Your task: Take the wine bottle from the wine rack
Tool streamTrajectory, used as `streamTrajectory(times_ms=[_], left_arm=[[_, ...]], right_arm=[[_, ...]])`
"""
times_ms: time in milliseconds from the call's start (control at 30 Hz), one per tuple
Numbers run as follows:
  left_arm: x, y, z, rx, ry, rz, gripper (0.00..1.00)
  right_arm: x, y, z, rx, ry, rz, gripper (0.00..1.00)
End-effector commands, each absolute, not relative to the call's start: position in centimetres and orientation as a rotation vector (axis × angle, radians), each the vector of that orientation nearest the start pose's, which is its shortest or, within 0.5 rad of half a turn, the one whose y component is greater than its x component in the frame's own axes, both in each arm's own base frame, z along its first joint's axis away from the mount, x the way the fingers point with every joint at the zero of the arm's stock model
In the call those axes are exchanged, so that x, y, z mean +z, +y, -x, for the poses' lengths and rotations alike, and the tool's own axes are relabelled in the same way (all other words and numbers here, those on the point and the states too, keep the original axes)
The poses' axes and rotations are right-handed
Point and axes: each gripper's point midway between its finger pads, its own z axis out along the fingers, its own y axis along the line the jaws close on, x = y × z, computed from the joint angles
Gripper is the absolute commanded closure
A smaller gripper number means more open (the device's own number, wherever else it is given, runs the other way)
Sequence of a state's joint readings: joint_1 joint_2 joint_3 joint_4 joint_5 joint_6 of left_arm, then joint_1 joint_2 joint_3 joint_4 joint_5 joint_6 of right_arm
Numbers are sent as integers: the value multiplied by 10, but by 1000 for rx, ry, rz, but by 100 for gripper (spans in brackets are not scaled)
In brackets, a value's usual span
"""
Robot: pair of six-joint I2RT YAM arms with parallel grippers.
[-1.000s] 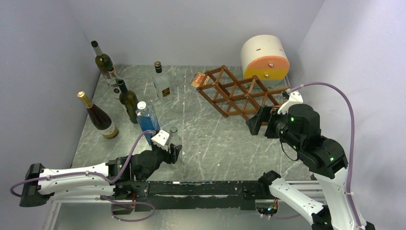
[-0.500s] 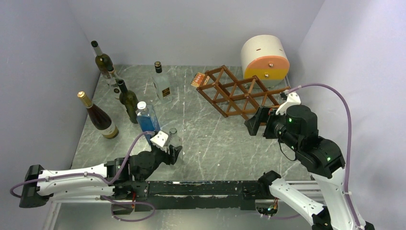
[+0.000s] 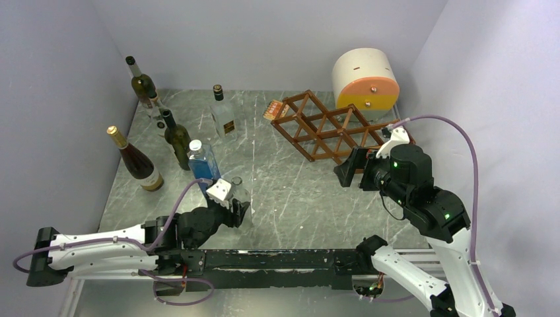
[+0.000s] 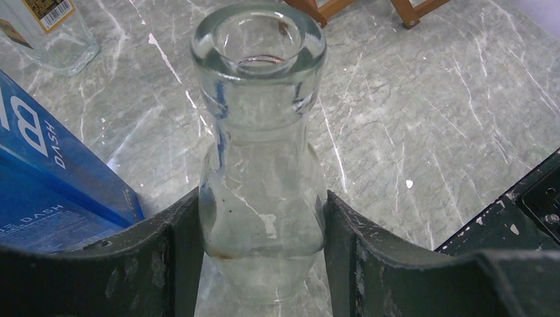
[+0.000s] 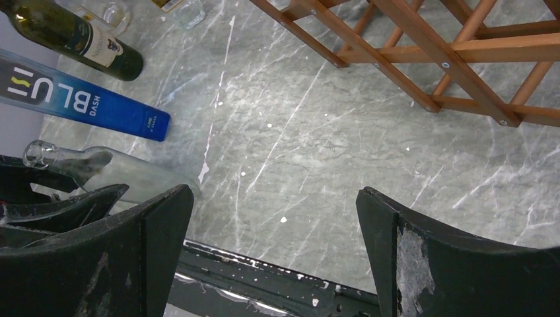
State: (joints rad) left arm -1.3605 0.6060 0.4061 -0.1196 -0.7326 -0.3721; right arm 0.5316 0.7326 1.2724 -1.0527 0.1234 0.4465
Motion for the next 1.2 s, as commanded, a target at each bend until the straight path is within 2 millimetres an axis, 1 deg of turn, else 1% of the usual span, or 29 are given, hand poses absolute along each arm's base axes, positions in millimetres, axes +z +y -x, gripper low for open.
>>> streamTrajectory(times_ms=[0, 100, 133, 167, 200, 400, 567, 667, 767, 933, 1067, 1167], left_arm=[[180, -223, -151, -568, 1814, -405, 39], [181, -223, -149, -580, 1820, -410, 29], [181, -223, -149, -584, 1824, -411, 16], [181, -222, -148, -584, 1829, -409, 7], [180, -220, -148, -583, 1834, -408, 1], [182, -211, -147, -578, 1844, -381, 1], [195, -209, -146, -598, 1831, -382, 1], [209, -212, -142, -635, 1811, -404, 1], [228, -221, -133, -708, 1776, -477, 1], [260, -223, -122, -754, 1714, -598, 0], [282, -228, -102, -823, 1686, -749, 0], [307, -230, -89, -885, 1648, -829, 0]], right_arm=[[315, 102, -179, 474, 2089, 26, 0], [312, 102, -180, 473, 2091, 26, 0], [311, 103, -180, 472, 2092, 27, 0], [311, 103, -180, 472, 2092, 28, 0], [310, 103, -181, 468, 2095, 31, 0], [308, 104, -182, 468, 2097, 42, 0], [307, 106, -183, 473, 2098, 47, 0], [305, 107, -184, 472, 2101, 48, 0], [305, 106, -184, 467, 2102, 48, 0], [305, 103, -187, 441, 2102, 44, 0], [308, 100, -188, 424, 2090, 42, 0], [312, 96, -189, 399, 2076, 40, 0]])
